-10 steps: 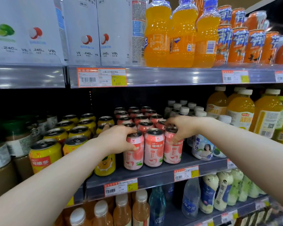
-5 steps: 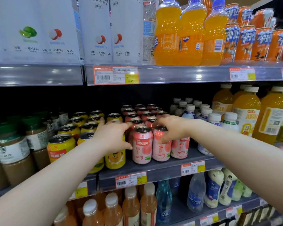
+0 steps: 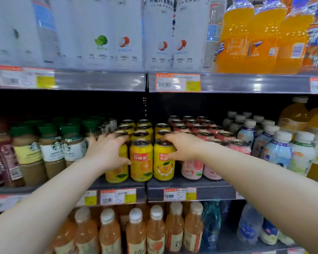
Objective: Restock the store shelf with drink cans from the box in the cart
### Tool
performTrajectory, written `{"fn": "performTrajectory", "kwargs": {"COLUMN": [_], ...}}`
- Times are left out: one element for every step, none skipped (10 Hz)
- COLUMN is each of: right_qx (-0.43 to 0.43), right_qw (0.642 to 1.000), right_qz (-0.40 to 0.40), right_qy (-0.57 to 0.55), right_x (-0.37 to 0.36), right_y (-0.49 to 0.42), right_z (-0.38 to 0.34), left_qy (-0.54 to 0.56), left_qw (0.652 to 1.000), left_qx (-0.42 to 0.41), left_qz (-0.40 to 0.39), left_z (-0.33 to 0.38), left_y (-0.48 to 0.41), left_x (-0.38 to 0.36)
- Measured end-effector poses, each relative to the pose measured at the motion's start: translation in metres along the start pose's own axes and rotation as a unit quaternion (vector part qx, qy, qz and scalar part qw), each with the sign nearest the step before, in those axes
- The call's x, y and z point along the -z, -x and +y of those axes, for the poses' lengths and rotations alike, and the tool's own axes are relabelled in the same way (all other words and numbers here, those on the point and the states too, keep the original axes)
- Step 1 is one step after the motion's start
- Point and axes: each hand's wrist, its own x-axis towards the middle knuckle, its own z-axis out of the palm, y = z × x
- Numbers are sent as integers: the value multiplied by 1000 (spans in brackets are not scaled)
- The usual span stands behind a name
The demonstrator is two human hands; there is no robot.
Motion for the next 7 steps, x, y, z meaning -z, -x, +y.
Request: {"fn": "performTrajectory", "kwargs": {"right_qx": [-5, -5, -9, -16, -18, -26, 15], "right_qw": [1000, 1000, 1000, 1000, 999, 999, 995], "right_qz": [-5, -5, -10, -5, -8, 4, 94], "right_qy": [-11, 0, 3, 9, 36, 25, -29], "right_x": [1, 1, 2, 6, 5, 6, 2], "right_y": [-1, -3, -4, -4, 0, 5, 29], "right_z": [1, 1, -3, -6, -9, -15, -21], "left_qy": [40, 97, 100, 99, 97, 92, 71], "left_qw": [999, 995, 995, 995, 995, 995, 996], "left_qx": [8, 5, 2, 2, 7, 28, 46], "left_qz": [-19, -34, -17, -14, -23, -30, 1], "left_z": [-14, -20, -20, -20, -20, -16, -11], "left_y": [4, 6, 8, 10, 10, 12, 18], "left_x": [-2, -5, -8, -9, -8, -8, 1]}}
